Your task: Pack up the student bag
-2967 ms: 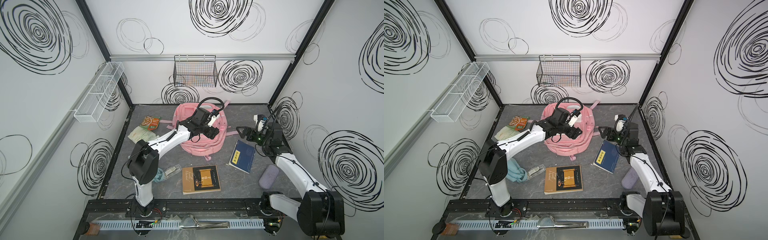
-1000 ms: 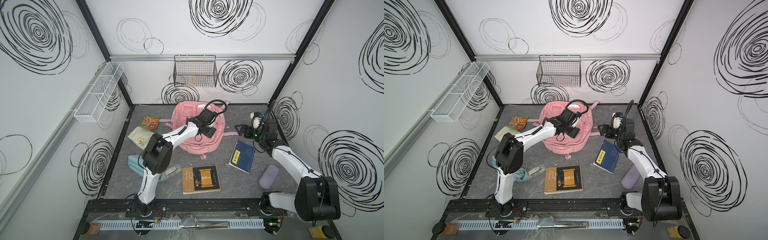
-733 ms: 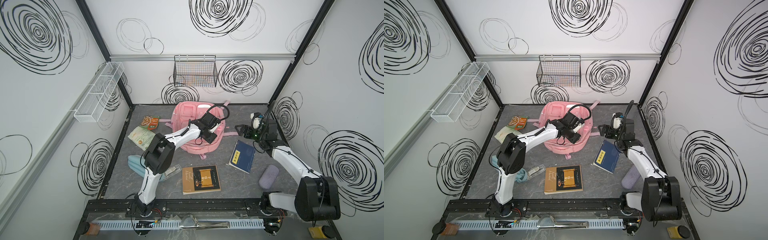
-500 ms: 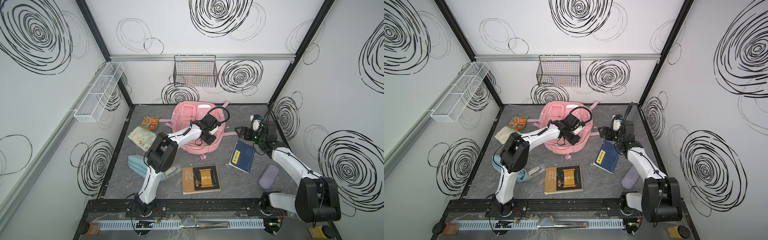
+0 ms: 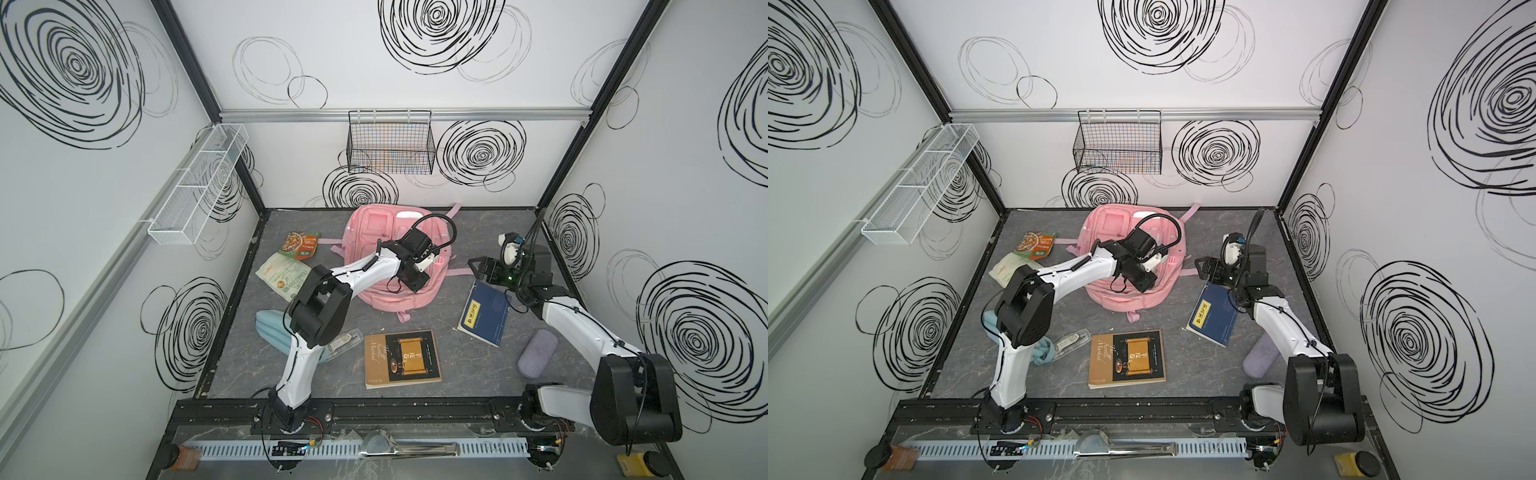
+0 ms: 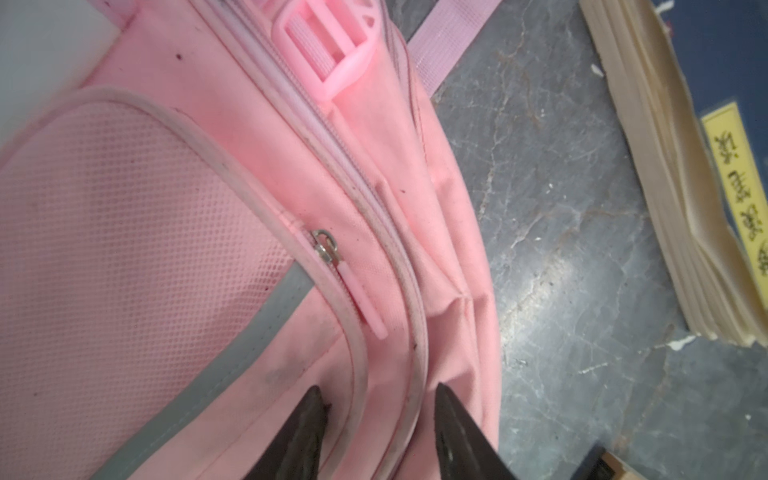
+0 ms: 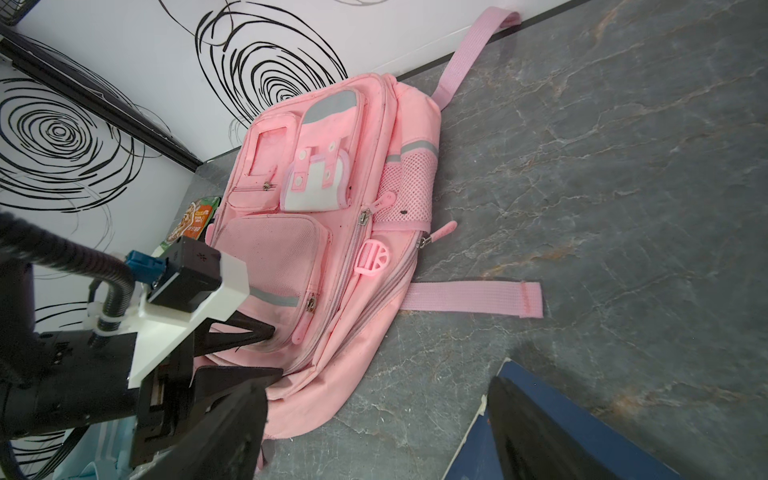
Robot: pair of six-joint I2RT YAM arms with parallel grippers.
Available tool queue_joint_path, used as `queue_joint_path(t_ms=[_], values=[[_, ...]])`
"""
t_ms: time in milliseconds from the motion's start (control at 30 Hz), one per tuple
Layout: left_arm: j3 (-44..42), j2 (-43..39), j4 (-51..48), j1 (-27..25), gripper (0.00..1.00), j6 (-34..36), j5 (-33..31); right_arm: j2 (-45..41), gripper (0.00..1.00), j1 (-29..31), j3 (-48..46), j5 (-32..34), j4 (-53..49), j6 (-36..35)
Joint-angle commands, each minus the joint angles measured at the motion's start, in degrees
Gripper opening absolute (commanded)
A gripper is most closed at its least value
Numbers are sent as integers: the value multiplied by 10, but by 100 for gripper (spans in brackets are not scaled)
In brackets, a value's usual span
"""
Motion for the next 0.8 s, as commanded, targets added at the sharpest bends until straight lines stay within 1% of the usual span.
queue_joint_path(t_ms=[0,100,167,300,400,467,500,567,700,767], values=[[-22,-24,-8,3,57,-19,-3,-3,87,3,-10,-8,16,4],[-24,-25,28,3,60,-35,-75,0,87,4,-13,-12,21,6],[-22,-20,51,0,64,-35,-114,2,87,5,-13,-14,19,6],[-11,2,60,-4,64,-28,-151,-1,87,5,-10,-12,9,0],[-13,20,60,-2,62,-18,-154,-5,87,5,-17,-9,12,-3],[-13,31,52,-1,57,-13,-155,-4,87,5,-18,-9,13,-4],[-14,35,51,0,57,-11,-153,-4,87,5,-19,-10,15,-4],[-17,37,52,-1,56,-7,-143,-2,87,5,-19,-12,16,-3],[-16,41,51,-3,60,-4,-111,3,87,5,-18,-16,19,-1],[-14,44,51,-4,59,-6,-102,4,87,5,-17,-15,19,-1]])
